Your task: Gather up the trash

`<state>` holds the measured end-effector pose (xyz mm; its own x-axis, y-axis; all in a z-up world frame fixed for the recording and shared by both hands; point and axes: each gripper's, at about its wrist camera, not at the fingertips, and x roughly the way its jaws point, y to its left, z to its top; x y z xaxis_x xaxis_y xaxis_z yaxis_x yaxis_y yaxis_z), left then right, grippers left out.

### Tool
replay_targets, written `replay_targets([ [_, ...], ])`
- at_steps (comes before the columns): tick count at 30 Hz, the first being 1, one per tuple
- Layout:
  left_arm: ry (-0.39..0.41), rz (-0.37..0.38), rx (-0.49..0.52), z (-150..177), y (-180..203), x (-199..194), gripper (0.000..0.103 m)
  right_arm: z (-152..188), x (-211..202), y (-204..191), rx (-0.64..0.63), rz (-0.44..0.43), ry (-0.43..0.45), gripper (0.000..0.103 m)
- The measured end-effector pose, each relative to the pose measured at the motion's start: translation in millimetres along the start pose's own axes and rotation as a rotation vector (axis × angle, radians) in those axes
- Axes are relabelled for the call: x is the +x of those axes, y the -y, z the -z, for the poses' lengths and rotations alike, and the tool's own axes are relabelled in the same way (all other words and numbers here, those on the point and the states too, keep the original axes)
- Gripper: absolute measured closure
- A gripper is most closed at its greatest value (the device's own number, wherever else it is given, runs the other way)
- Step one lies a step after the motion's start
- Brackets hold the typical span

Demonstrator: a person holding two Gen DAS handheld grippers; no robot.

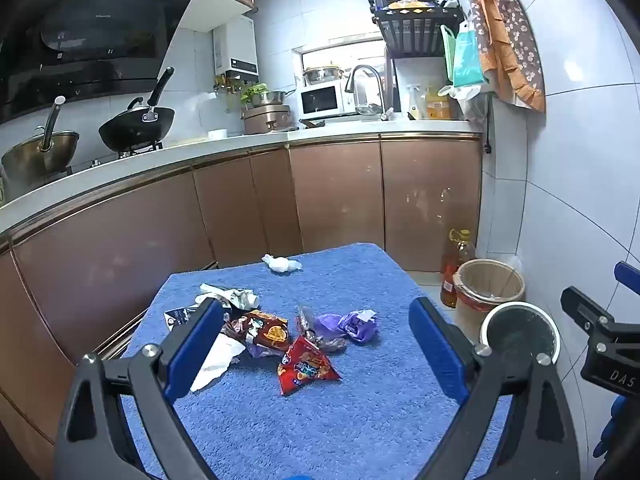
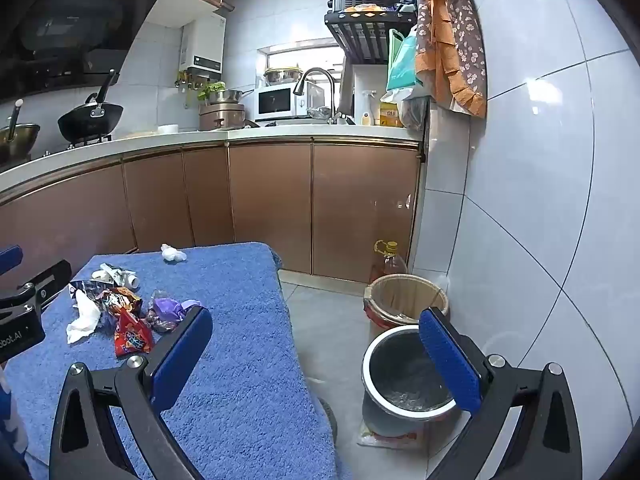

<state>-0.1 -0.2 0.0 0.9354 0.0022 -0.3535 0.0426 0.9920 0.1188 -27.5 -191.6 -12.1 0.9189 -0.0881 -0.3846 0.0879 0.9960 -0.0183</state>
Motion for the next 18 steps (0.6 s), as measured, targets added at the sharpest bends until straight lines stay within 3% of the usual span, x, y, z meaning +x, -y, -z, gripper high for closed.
replay_targets([
  [18, 0.019, -0.001, -0.032, -5, -5, 2, 0.009, -1, 0, 3, -0.006, -0.004, 0.012, 0.0],
])
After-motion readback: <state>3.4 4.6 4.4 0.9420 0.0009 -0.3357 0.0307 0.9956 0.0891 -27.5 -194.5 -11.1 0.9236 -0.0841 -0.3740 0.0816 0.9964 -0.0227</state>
